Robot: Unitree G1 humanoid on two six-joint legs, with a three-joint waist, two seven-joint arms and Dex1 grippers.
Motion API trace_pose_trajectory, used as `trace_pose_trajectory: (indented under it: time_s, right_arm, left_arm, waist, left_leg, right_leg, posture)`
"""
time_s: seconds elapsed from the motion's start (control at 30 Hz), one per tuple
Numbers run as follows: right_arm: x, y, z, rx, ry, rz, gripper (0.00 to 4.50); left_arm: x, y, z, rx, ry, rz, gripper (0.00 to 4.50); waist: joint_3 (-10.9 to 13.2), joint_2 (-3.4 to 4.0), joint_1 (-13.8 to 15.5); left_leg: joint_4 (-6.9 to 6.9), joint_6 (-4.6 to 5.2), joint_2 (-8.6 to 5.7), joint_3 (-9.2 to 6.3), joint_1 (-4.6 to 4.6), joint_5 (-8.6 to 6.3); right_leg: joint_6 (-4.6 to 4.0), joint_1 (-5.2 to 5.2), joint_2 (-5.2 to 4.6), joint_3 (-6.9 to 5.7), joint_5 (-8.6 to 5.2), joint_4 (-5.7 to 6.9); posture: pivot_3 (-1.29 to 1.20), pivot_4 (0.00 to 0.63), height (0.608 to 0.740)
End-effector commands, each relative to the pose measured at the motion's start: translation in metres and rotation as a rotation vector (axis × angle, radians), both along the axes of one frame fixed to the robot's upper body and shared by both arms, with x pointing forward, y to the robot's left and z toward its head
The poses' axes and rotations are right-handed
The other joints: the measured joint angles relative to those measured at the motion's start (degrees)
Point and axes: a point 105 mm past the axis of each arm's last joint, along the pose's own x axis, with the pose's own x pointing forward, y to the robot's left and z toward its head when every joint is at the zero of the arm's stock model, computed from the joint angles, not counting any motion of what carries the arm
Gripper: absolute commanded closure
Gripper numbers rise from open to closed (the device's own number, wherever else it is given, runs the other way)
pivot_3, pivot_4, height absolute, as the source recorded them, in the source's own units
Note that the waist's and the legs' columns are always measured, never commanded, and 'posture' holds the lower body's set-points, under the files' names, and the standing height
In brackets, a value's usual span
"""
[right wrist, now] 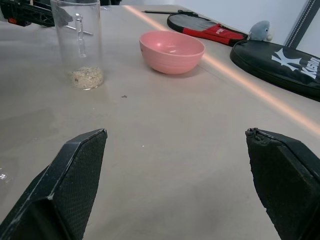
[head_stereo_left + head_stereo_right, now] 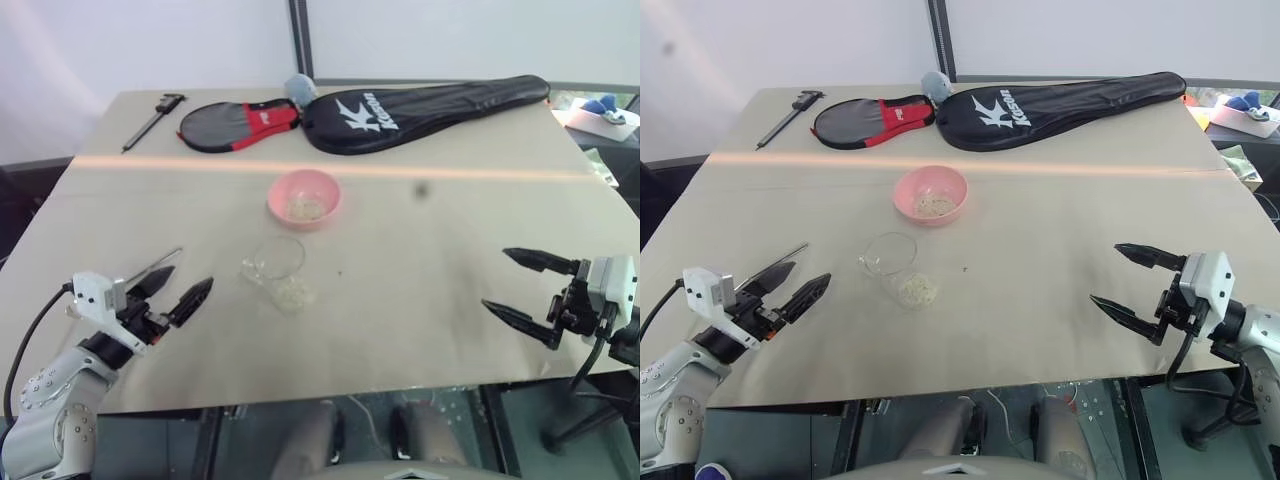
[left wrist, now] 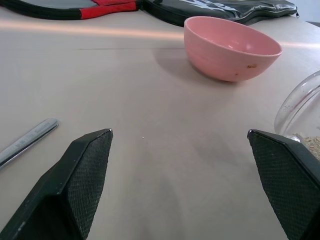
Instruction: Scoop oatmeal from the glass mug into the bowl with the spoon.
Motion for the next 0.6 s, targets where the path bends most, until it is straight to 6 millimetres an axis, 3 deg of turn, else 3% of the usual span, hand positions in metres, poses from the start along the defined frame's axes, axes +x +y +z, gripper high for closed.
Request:
trace_pose_trajectory:
  time_s: [0.03, 0.4, 0.6]
  right_arm:
    - [-0.001, 0.002, 0.015, 0.024, -0.056, 0.006, 0.0]
    - [-0.002, 0.041, 0.041, 0.106, -0.128, 0.211, 0.0]
    - [-0.015, 0.072, 0.075, 0.204, -0.188, 0.404, 0.0]
  left_arm:
    - [0.0, 0.001, 0.007, 0.017, -0.034, -0.003, 0.01]
    - [0.005, 0.005, 0.013, 0.042, -0.053, 0.012, 0.01]
    - [0.017, 0.038, 0.024, 0.176, -0.033, 0.122, 0.01]
  waist:
    - [0.0, 0.0, 0.0]
    - [0.0, 0.0, 0.0]
    - [0.0, -0.01, 0.0]
  left_leg:
    - [0.0, 0.0, 0.0, 0.0, 0.0, 0.0]
    - [0.0, 0.0, 0.0, 0.0, 0.01, 0.0]
    - [0.0, 0.0, 0.0, -0.02, 0.02, 0.0]
  right_leg:
    - [0.0, 0.0, 0.0, 0.0, 0.0, 0.0]
    - [0.0, -0.01, 0.0, 0.0, 0.0, 0.01]
    - [0.0, -0.01, 0.0, -0.02, 0.0, 0.05]
  posture:
    - [0.0, 0.15, 0.74]
    - [0.0, 0.15, 0.74]
    - [0.0, 0.15, 0.74]
